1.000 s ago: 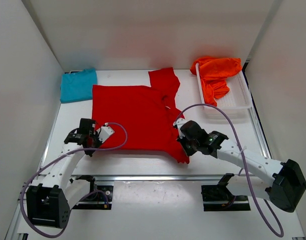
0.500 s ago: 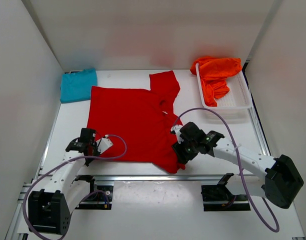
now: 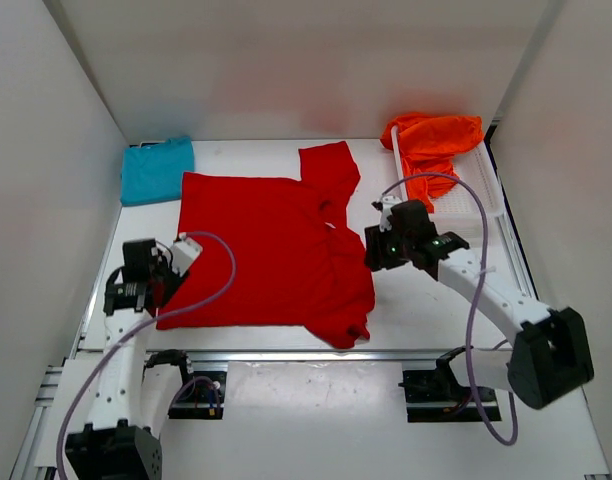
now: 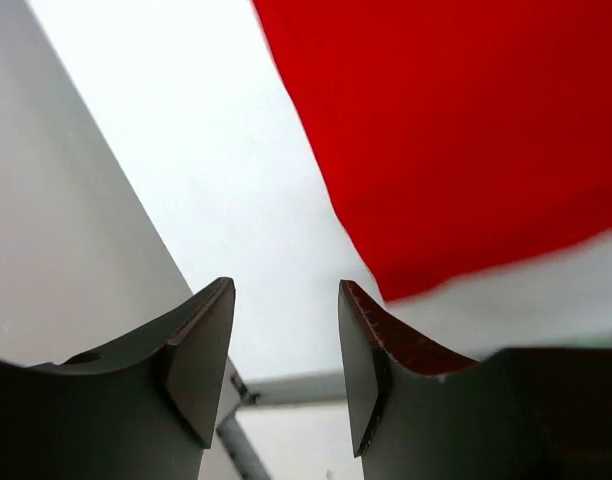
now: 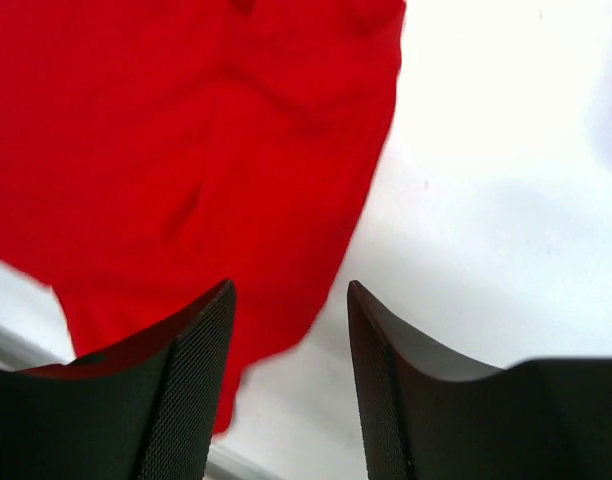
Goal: Fold and stack the t-shirts
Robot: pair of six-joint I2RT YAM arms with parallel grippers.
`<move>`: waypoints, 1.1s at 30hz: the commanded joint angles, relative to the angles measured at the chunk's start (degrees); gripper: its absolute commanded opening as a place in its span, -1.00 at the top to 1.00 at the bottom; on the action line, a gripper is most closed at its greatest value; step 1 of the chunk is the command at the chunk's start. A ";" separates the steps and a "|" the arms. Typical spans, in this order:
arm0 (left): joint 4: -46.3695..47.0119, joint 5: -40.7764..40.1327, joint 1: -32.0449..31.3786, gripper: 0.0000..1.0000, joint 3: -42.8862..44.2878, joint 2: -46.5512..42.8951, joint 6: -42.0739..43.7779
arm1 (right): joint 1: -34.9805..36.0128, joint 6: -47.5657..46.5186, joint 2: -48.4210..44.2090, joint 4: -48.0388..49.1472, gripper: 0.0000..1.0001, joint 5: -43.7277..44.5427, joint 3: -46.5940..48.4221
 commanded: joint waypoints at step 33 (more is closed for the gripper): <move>19.70 -8.50 -3.29 0.05 20.68 59.61 -22.10 | -12.21 16.83 15.04 6.65 0.99 8.60 -5.55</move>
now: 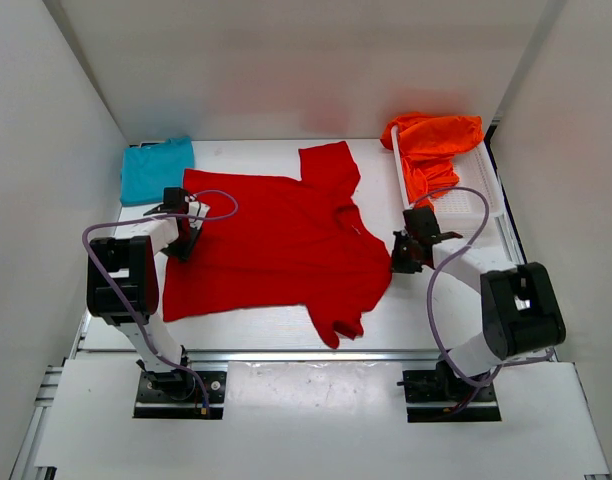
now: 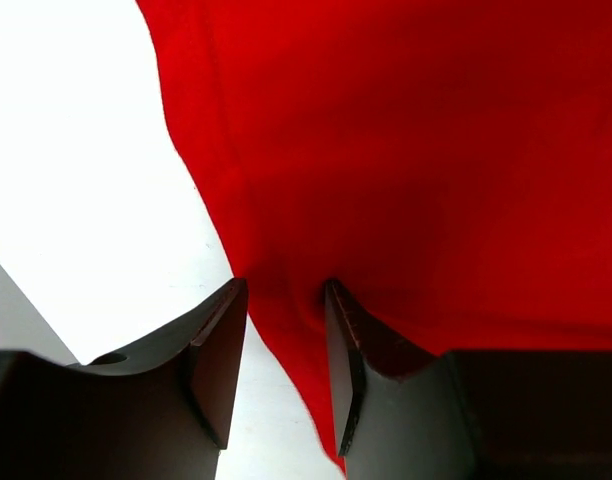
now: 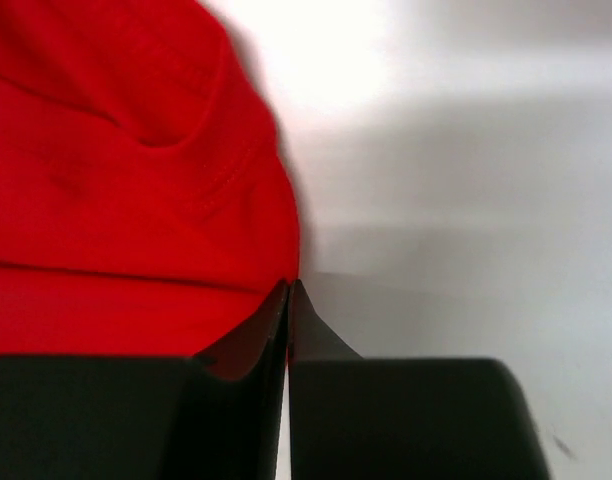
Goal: Fold and stack the t-shirts
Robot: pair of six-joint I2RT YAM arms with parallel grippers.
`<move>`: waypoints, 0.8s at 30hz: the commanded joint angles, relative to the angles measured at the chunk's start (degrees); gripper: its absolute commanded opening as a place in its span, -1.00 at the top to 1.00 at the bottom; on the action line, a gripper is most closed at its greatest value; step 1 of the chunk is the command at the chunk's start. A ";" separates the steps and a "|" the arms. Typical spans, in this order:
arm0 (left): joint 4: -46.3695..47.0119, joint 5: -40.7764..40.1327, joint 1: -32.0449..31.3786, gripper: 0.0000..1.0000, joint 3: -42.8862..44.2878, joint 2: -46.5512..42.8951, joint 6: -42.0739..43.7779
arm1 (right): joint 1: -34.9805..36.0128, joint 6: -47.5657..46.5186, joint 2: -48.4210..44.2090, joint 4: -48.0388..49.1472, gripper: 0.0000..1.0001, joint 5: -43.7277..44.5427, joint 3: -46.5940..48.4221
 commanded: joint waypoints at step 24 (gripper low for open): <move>-15.21 1.59 0.46 -0.01 3.50 -8.56 -0.59 | 4.81 -14.08 14.79 -0.54 0.00 8.67 37.66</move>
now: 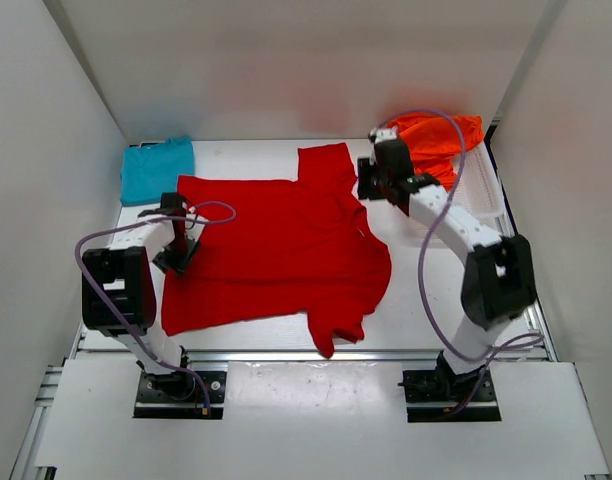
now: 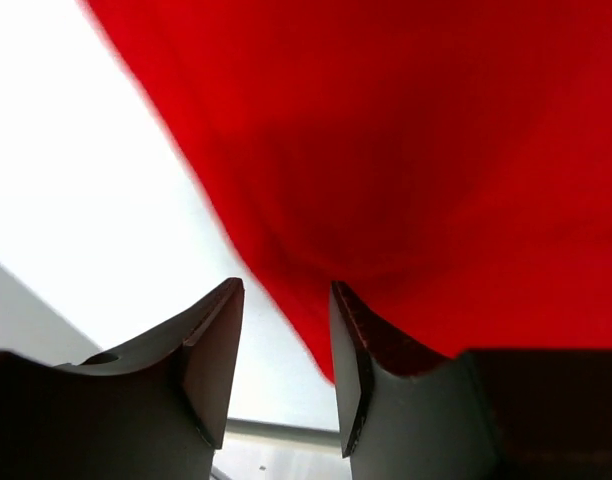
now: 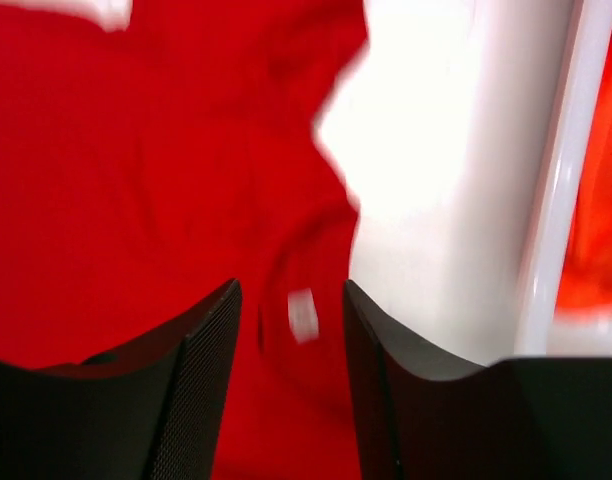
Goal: Fold and stack the t-shirts
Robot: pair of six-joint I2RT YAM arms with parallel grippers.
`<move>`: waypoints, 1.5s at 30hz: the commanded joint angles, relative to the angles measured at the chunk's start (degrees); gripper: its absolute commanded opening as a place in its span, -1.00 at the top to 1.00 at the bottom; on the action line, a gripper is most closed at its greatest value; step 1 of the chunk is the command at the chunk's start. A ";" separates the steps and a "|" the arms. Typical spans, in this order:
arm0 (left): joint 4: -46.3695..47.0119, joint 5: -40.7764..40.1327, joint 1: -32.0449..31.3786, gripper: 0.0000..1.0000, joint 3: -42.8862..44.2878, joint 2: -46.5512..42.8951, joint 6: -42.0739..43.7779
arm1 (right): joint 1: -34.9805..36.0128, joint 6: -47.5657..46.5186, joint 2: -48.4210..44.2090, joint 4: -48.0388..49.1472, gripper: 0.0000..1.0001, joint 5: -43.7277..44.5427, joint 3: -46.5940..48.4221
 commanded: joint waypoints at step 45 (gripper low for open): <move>-7.79 3.42 -1.47 -0.28 55.42 31.13 -4.36 | -9.60 1.13 25.18 -0.28 0.18 -7.84 23.38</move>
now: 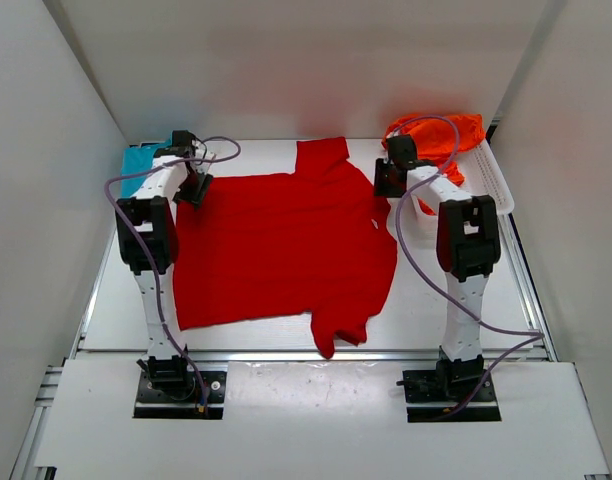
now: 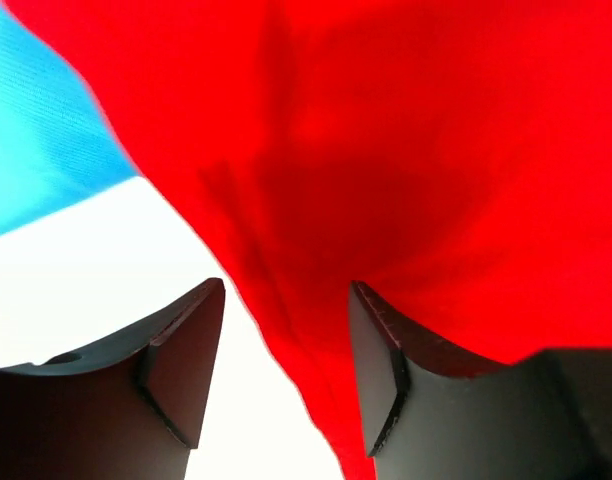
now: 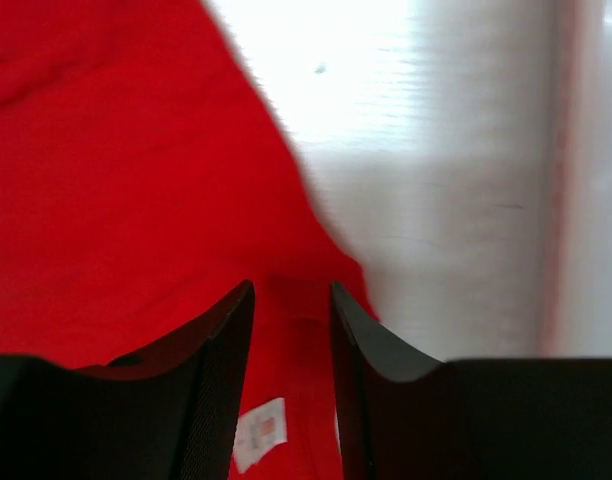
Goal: Fold and stack the t-shirts
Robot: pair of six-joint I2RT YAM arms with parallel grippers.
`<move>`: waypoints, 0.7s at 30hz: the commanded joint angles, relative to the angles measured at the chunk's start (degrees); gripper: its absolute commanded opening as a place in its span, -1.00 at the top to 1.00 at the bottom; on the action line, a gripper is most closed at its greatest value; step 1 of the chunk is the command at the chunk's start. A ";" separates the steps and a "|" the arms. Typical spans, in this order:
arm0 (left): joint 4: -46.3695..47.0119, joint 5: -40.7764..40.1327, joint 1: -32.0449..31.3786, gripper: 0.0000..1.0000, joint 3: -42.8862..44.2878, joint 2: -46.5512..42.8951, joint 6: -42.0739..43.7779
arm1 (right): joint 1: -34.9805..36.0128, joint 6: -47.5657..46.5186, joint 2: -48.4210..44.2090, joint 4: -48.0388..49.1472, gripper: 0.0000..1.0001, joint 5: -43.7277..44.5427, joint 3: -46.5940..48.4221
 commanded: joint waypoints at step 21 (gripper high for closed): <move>-13.19 2.86 -10.92 -0.21 -65.99 -63.21 31.85 | 18.21 -5.31 -48.09 -3.46 0.12 -2.53 -40.13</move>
